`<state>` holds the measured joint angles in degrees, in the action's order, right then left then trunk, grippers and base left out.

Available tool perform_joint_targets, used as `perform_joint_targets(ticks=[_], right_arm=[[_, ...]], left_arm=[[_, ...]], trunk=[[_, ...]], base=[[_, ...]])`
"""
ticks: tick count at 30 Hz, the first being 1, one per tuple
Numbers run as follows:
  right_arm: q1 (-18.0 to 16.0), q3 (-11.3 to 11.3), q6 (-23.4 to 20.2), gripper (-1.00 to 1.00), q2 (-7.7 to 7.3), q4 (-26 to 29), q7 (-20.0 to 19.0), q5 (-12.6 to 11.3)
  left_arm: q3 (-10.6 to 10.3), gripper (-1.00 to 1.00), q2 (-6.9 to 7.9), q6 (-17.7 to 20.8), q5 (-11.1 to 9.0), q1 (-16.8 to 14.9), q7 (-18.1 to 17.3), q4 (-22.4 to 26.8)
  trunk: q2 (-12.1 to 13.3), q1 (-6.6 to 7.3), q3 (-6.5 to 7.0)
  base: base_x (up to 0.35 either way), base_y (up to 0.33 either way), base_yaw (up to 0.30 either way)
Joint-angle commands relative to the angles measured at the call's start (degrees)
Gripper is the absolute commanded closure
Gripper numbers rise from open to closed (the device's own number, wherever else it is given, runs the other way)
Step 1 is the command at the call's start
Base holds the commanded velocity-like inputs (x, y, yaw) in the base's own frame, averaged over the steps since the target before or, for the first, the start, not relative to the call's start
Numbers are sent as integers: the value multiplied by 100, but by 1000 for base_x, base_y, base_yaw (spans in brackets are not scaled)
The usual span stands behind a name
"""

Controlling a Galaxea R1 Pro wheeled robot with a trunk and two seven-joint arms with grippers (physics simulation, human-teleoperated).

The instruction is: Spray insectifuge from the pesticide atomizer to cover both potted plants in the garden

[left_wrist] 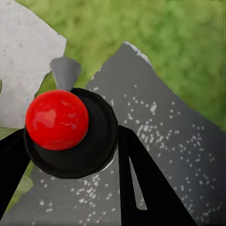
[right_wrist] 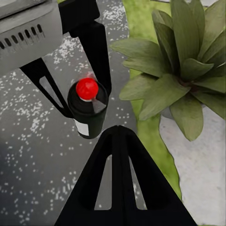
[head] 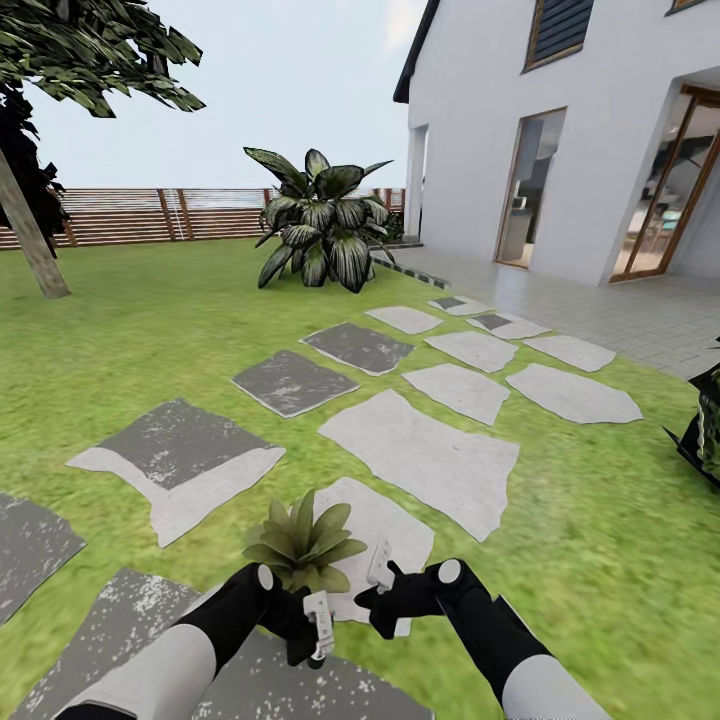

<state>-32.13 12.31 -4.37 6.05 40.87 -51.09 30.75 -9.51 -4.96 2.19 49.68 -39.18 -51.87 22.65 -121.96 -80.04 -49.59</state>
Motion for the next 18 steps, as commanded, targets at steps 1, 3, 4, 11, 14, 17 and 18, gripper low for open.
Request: perform_joint_targets(ticks=[1, 3, 4, 11, 14, 17, 18], right_arm=[[-2, -1, -46, 100, 1, 11, -23, 10], [-4, -1, -46, 100, 1, 11, -22, 10], [-4, -1, -46, 100, 1, 10, -21, 10], [-4, -1, -46, 100, 1, 9, -16, 10], [-4, -1, -46, 100, 1, 9, -15, 10], [-4, -1, -46, 100, 1, 9, -15, 10], [-4, -1, -46, 100, 1, 9, -15, 10]], left_arm=[[-7, 100, -2, 24, 16, -1, -23, 12], [-3, 100, -4, 27, 11, -2, -32, 12], [-1, 100, -4, 24, 9, -2, -36, 12], [11, 100, -41, -45, -27, -2, -66, 9], [16, 100, -103, -56, -35, -2, -68, 4], [20, 100, -121, -59, -47, -2, -73, 3], [21, 100, -127, -60, -50, -2, -75, 3]], trunk=[[-2, 1, -6], [-2, 1, -6], [-2, 1, -6], [-2, 1, -6], [-2, 1, -6], [-2, 1, -6], [-2, 1, -6]], base=[[0, 0, 0], [0, 0, 0], [0, 0, 0], [0, 0, 0], [0, 0, 0], [0, 0, 0], [0, 0, 0]])
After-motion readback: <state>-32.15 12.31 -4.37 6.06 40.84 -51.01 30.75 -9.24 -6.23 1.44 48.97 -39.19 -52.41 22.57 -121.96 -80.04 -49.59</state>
